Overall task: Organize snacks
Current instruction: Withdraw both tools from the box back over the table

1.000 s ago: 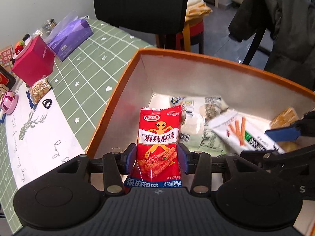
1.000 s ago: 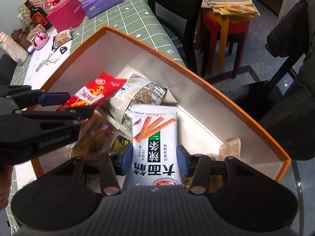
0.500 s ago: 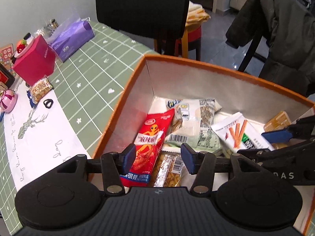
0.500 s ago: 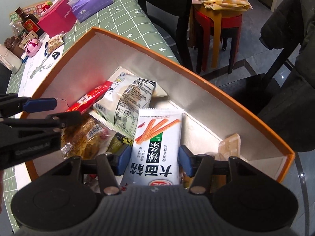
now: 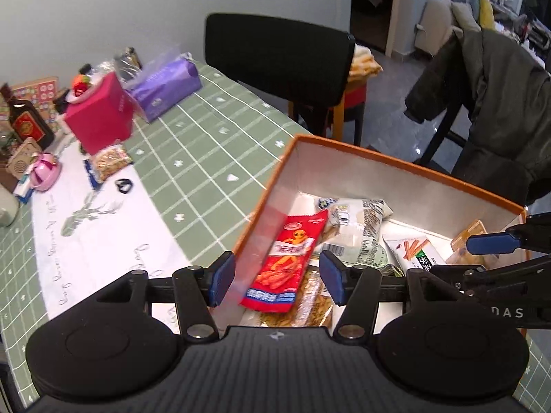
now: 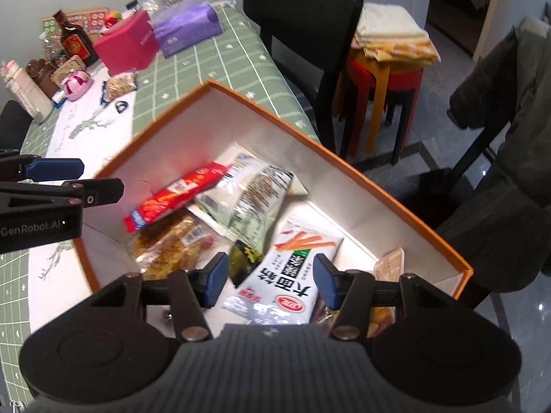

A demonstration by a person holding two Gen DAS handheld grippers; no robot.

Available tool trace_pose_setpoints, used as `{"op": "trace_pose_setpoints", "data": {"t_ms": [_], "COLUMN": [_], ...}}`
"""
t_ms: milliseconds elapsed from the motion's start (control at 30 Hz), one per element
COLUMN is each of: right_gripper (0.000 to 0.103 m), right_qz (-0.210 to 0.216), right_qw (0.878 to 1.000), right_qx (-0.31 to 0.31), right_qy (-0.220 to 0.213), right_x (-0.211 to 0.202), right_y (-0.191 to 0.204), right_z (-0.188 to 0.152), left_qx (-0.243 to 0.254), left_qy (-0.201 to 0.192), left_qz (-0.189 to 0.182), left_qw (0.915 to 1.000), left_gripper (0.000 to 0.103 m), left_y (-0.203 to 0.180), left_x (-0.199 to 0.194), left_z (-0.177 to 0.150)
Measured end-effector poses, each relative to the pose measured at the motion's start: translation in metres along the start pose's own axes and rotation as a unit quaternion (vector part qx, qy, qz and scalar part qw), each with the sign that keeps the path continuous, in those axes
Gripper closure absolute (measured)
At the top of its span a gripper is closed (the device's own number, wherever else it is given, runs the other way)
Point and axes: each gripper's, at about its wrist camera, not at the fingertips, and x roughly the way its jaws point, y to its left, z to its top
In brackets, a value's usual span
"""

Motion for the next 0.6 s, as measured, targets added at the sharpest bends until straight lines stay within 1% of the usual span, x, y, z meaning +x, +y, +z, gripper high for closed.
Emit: {"op": "trace_pose_setpoints", "data": {"t_ms": [33, 333, 533, 600], "right_gripper": [0.050, 0.049, 0.049, 0.049], "right_qz": [0.002, 0.018, 0.036, 0.043], "right_qw": [1.000, 0.999, 0.997, 0.996], "right_qx": [-0.003, -0.030, -0.049, -0.060], "right_qy": [-0.003, -0.027, -0.043, -0.051], "right_x": [-0.004, -0.035, -0.056, -0.065], "right_y": [0.003, 0.035, 0.060, 0.069], "right_z": [0.000, -0.004, -0.006, -0.007], "left_qx": [-0.004, -0.033, -0.059, -0.073], "left_qy": [-0.005, -0.041, -0.067, -0.080], "left_qz": [0.002, 0.028, 0.050, 0.057], "left_qw": [1.0000, 0.9983, 0.9948, 0.9925], "left_gripper": [0.035, 0.034, 0.033, 0.031], "left_y": [0.004, 0.038, 0.061, 0.069], "left_x": [-0.007, -0.062, -0.102, -0.116], "left_z": [-0.001, -0.014, -0.029, -0.033]}}
